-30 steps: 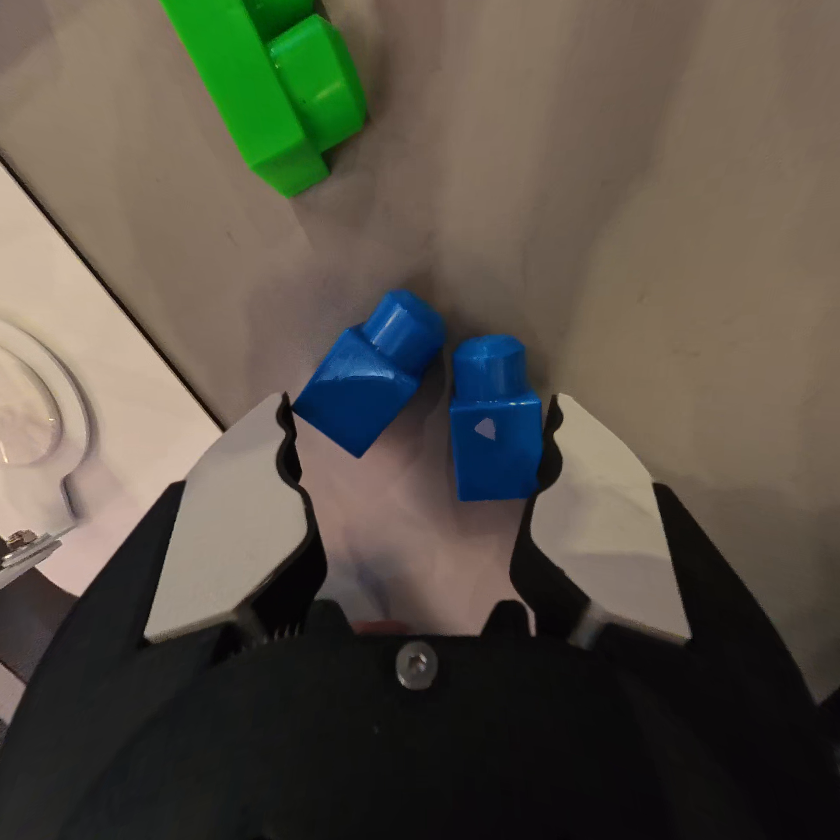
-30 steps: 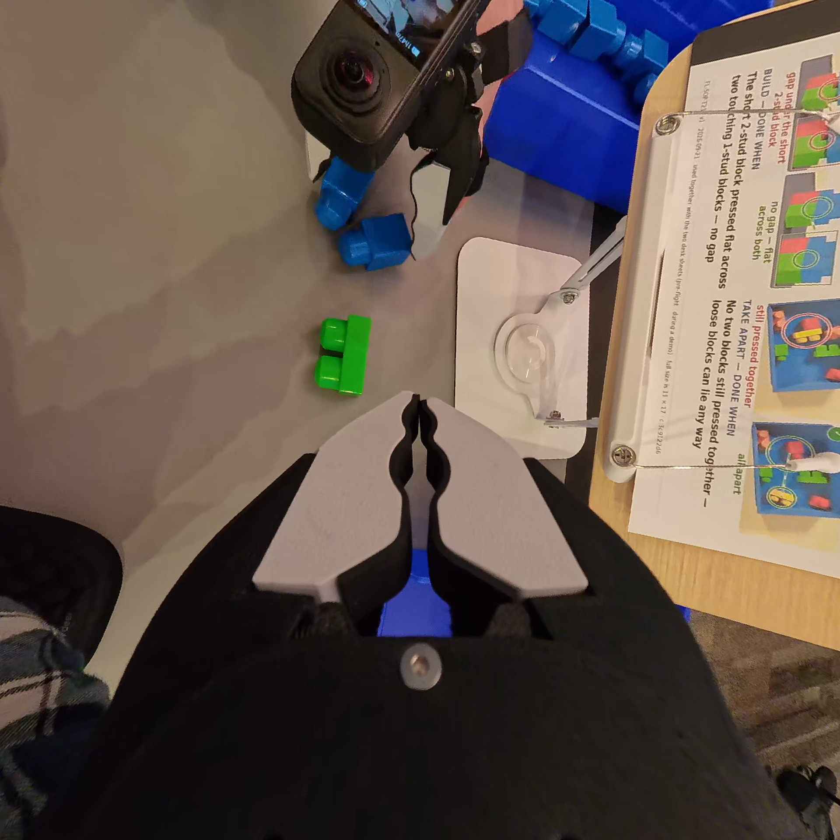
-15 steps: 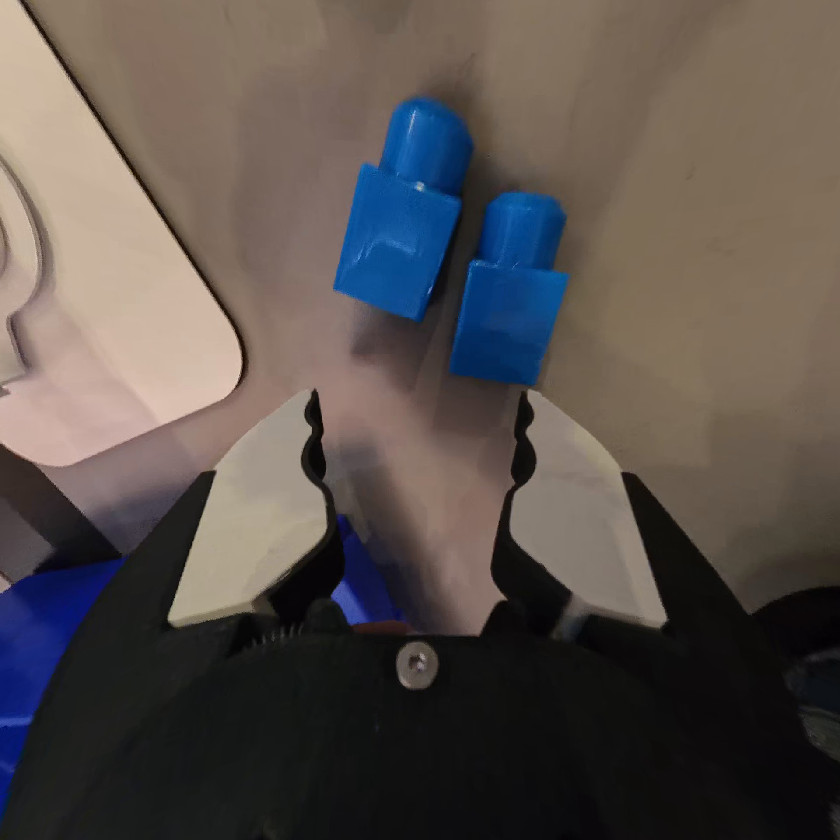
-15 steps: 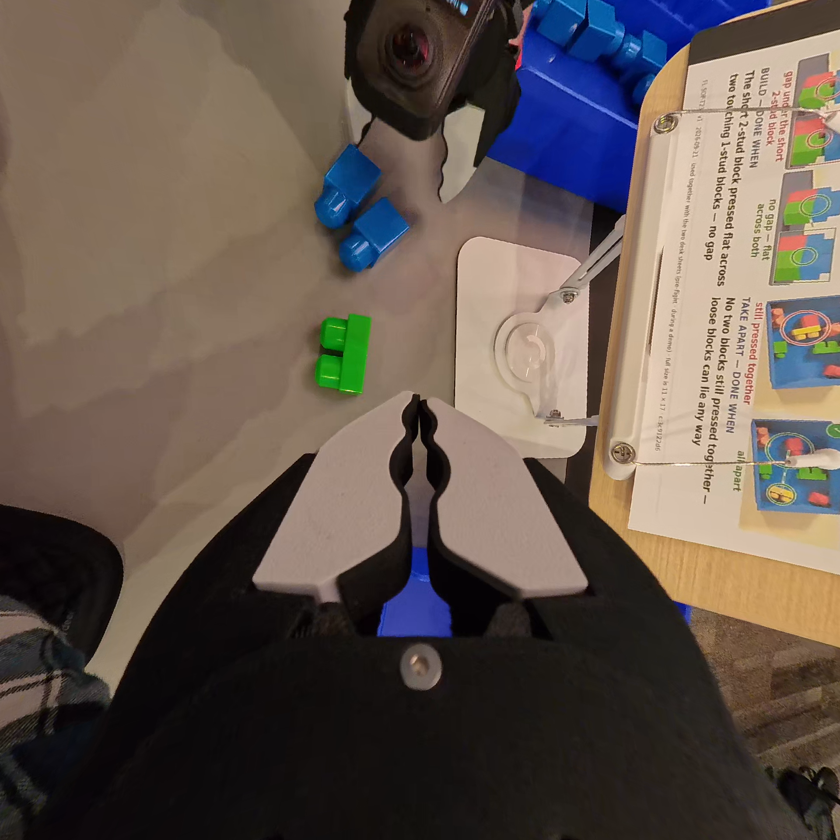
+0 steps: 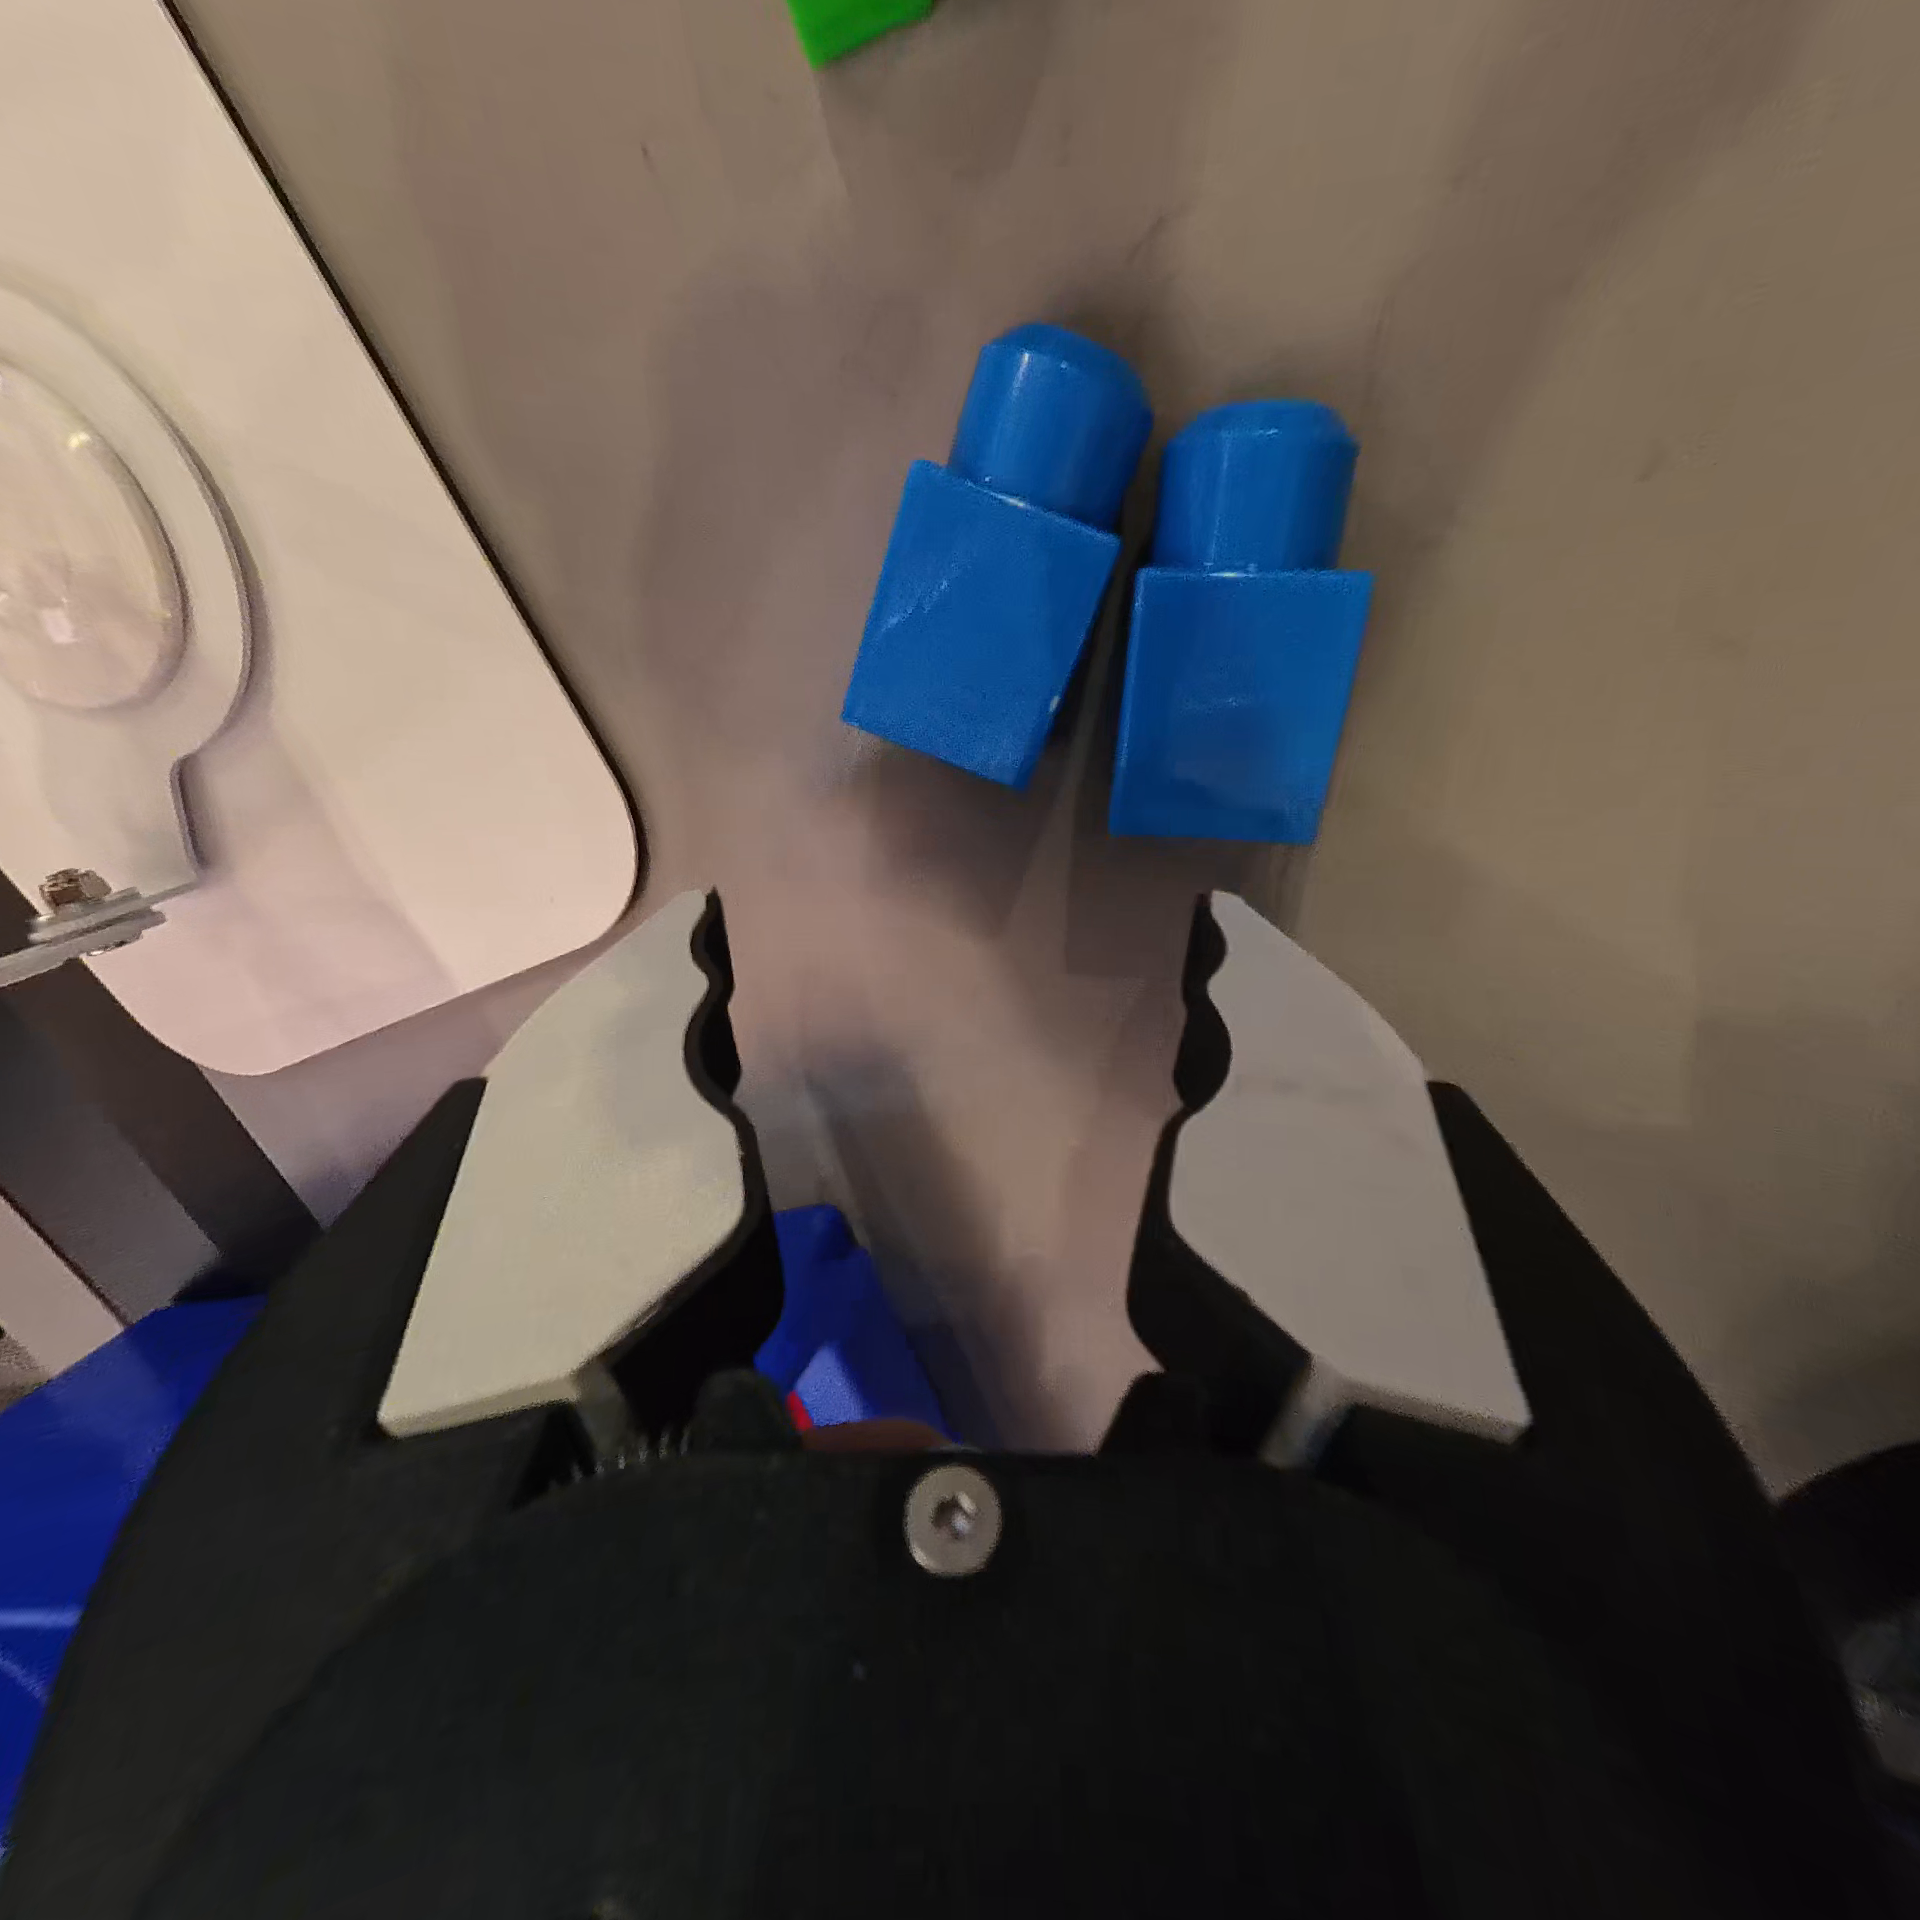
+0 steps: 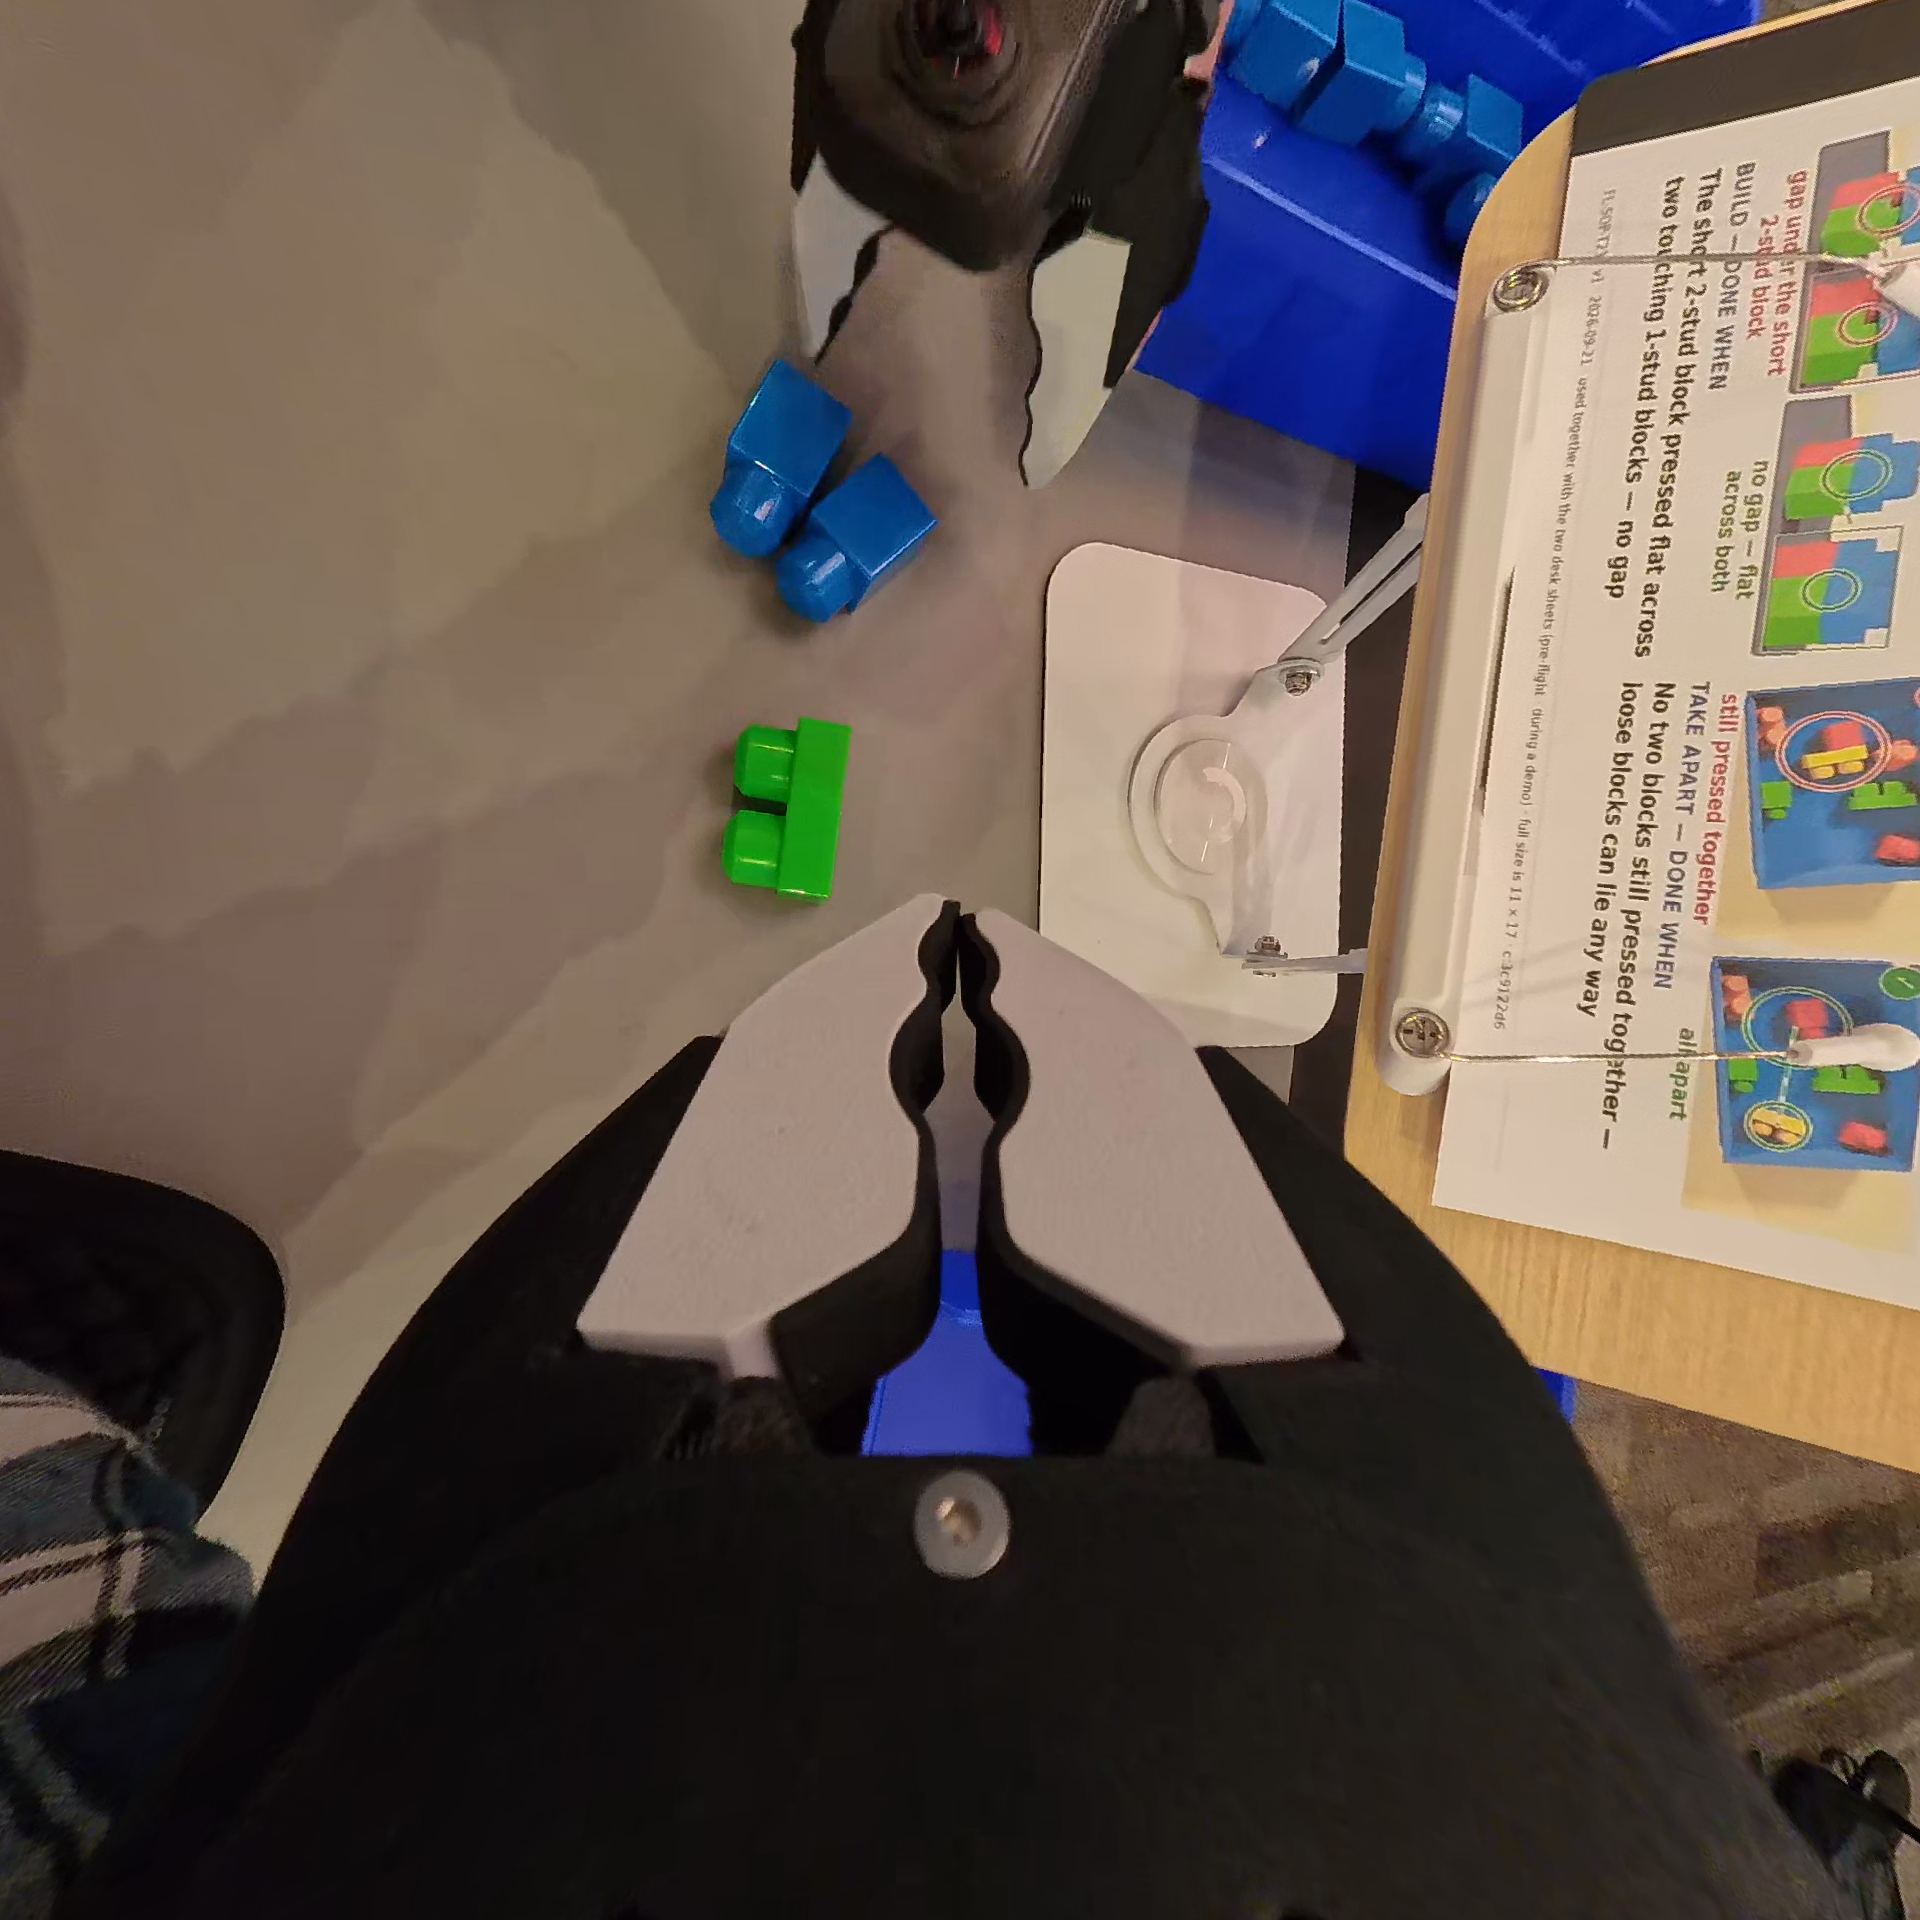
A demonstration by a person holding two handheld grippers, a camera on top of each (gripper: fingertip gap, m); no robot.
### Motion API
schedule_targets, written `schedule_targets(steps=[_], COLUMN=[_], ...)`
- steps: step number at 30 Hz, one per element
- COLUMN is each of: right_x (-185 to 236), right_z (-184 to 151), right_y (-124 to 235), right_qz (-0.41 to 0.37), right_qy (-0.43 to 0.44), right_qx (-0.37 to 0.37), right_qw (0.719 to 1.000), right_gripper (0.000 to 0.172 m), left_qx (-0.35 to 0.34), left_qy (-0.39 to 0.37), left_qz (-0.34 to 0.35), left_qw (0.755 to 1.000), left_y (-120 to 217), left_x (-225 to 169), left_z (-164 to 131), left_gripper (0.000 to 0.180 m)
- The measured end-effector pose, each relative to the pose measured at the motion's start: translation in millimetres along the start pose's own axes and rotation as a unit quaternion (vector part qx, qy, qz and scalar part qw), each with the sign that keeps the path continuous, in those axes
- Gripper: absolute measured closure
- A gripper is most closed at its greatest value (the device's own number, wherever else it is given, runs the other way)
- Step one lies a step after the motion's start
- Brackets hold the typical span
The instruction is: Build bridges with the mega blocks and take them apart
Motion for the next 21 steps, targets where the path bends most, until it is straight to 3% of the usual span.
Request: schedule_targets(steps=[3, 7, 14, 15, 21], right_x=[-0.2, 0.7, 0.6, 0.5, 1.8], right_z=[-0.3, -0.5, -1.0, -1.3, -0.3], right_y=[0.1, -2.7, -1.1, -0.9, -6.3], right_qz=[0.0, 0.006, 0.006, 0.007, 0.018], right_qy=[-0.001, -0.001, -0.002, -0.002, -0.005], right_qx=[-0.001, 0.002, -0.001, -0.001, -0.003], right_qw=[1.0, 1.0, 1.0, 1.0, 1.0], right_gripper=[0.172, 0.172, 0.172, 0.172, 0.172], left_qx=[-0.078, -0.046, -0.039, -0.046, -0.088], left_qy=[-0.025, -0.038, -0.07, -0.078, -0.078], left_qz=[-0.029, -0.039, -0.062, -0.065, -0.038], left_qw=[0.996, 0.997, 0.995, 0.994, 0.992], left_y=[10.1, -9.1, -31.5, -31.0, -16.9], left_x=[-11.6, -14.2, -14.7, -15.7, -8.0], left_z=[16.3, 25.4, 35.1, 36.2, 39.7], left_gripper=[0.086, 0.069, 0.094, 0.105, 0.106])
Point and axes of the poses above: each gripper's, where its closed fingertips meet, y back along the fingers, z out of its top, x = y × z across the jaws, the point moved 5 cm from there along y, back along the fingers, and after that the axes turned 15 degrees about -z, right-handed, at the moved point
